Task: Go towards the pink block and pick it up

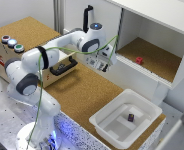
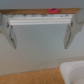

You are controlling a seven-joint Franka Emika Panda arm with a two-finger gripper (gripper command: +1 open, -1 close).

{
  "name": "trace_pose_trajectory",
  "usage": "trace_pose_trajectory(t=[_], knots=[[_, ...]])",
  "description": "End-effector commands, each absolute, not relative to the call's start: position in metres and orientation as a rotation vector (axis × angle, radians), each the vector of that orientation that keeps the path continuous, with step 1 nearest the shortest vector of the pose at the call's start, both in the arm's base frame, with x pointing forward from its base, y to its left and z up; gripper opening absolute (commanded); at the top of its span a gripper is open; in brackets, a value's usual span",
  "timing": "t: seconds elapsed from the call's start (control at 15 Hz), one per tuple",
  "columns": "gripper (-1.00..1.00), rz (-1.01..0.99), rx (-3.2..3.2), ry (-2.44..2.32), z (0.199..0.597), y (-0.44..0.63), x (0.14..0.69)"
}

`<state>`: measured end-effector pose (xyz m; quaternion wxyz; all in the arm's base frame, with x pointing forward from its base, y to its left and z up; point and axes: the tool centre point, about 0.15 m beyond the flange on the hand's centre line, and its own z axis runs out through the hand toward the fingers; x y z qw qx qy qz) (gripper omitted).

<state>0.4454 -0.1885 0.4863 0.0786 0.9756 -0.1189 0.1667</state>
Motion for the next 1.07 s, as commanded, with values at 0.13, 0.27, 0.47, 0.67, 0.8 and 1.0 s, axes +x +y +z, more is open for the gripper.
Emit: trace_pose_trajectory(t=[0.13,0.27,0.47,0.67,0.8,1.0], knots=[[1.0,0.476,2.89,-0.593,0.487,-0.249,0.545],[1.0,0.506,2.926,-0.579,0.49,-0.257,0.566],[1.0,0.58,2.954,-0.442,0.496,-0.26,0.588],[1.0,0.621,3.013,-0.283,0.5,-0.27,0.6],[1.0,0.615,3.066,-0.213,0.502,-0.282,0.607],[1.0,0.592,3.116,-0.12,0.499,-0.299,0.621]])
